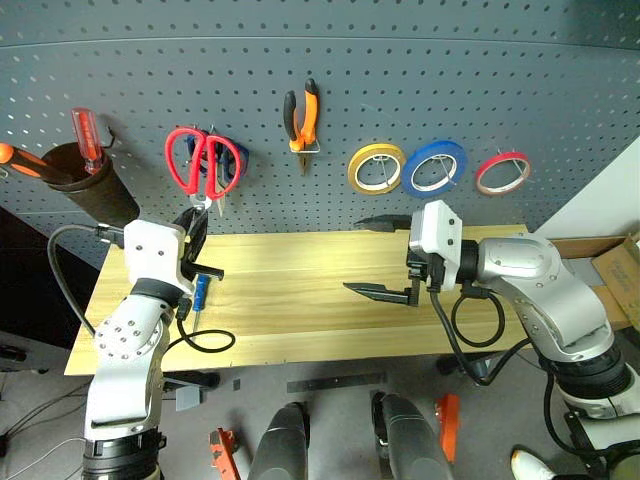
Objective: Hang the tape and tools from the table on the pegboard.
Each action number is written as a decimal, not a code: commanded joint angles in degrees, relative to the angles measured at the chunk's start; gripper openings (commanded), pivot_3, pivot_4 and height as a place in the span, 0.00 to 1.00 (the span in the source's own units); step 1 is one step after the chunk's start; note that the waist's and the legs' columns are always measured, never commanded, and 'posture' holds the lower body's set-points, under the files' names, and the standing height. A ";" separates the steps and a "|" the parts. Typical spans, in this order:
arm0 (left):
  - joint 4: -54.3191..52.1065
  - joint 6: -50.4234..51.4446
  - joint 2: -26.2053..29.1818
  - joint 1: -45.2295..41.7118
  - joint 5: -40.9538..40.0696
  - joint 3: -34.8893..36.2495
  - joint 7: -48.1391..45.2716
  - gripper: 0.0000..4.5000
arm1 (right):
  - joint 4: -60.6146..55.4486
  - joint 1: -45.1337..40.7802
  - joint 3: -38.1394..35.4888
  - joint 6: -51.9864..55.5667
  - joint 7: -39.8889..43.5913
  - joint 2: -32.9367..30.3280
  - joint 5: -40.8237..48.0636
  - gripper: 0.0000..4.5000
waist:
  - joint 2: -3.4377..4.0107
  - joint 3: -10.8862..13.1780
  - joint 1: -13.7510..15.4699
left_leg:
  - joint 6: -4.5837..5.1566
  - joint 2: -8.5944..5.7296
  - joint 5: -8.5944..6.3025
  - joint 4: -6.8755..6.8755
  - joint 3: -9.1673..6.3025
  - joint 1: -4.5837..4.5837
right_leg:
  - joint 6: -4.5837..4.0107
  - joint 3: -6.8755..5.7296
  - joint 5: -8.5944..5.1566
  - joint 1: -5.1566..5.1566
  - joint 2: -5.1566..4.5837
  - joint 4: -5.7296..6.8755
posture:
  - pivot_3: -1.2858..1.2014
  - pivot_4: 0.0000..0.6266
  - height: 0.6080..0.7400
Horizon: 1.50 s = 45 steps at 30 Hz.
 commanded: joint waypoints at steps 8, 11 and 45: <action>1.85 -1.33 1.29 -1.03 0.76 -1.48 -1.59 0.05 | -2.91 -4.33 -3.72 -1.21 -5.09 5.28 1.61 1.00 | 0.00 0.00 -0.14 | 0.00 0.01 0.00 0.00 0.00 0.00 | -0.03 0.01 0.05 -0.01 0.00 0.00 | 0.48 0.36 1.00; 2.12 -1.42 0.89 -1.27 0.55 -1.26 -1.09 0.05 | -2.30 -5.30 -4.69 -2.29 -6.95 7.27 1.60 1.00 | 0.00 0.00 -0.19 | 0.00 0.01 0.00 0.01 0.00 0.01 | -0.03 0.01 0.06 -0.01 0.00 0.02 | 0.48 0.36 1.00; 31.27 31.06 7.31 -8.15 -5.93 5.95 -2.07 1.00 | 1.73 -2.11 11.68 27.83 -31.23 24.23 -8.70 1.00 | 0.01 0.17 -2.06 | 0.02 0.07 0.00 0.09 -0.04 0.14 | -0.08 0.04 0.03 -0.14 0.11 0.56 | 0.49 0.52 1.00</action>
